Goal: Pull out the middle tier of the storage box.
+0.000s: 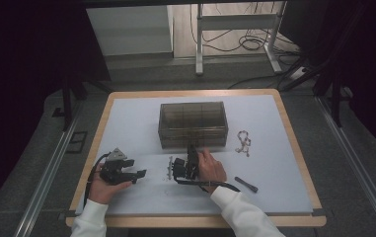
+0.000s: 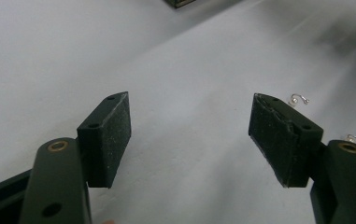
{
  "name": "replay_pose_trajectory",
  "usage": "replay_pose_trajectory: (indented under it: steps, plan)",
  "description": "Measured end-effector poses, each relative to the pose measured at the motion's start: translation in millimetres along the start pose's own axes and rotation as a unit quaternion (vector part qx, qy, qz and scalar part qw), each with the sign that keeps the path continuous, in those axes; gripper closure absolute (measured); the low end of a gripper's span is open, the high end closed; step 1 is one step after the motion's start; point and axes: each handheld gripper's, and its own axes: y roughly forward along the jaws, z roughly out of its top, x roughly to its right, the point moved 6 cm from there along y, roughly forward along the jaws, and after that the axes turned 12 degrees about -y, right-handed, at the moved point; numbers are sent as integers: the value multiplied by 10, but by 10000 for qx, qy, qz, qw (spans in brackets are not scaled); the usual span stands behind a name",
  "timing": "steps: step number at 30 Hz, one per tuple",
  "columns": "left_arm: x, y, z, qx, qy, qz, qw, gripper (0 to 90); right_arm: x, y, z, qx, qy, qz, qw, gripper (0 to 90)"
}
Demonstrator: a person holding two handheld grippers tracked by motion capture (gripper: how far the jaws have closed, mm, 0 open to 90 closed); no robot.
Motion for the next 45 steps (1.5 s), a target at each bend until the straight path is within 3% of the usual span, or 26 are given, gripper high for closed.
replay_pose_trajectory:
  steps: [7,11,19,22,23,27,28,36,38,43,44,45]
  plan:
    - [-5,0,-1,-8,1,-3,10000,303,38,-46,-35,111,240,59,9996,745]
    - [-7,-5,0,7,-9,4,10000,303,88,-87,-95,219,561,191,9980,717]
    - [-1,-3,1,8,-12,-2,10000,303,156,-193,-275,371,1324,657,9883,686]
    - [-3,-7,3,18,-12,6,10000,303,170,-222,-323,417,1460,751,9856,679]
    - [-3,-9,4,24,-13,7,10000,303,178,-249,-379,450,1630,846,9820,674]
    - [0,-8,4,23,-10,6,10000,303,168,-285,-475,463,1914,1049,9748,658]
    - [0,-8,4,23,-10,6,10000,303,168,-285,-475,463,1914,1049,9748,658]
    - [4,-10,5,24,-3,4,10000,303,181,-328,-693,507,2607,1410,9537,640]
    - [4,-11,5,25,-4,4,10000,303,184,-342,-729,535,2781,1506,9472,634]
    - [4,-11,5,23,0,6,10000,303,200,-375,-811,661,3245,1793,9264,624]
    - [4,-11,5,23,0,6,10000,303,200,-375,-811,661,3245,1793,9264,624]
    - [2,-14,5,26,-3,11,10000,303,206,-390,-842,725,3410,1898,9178,620]
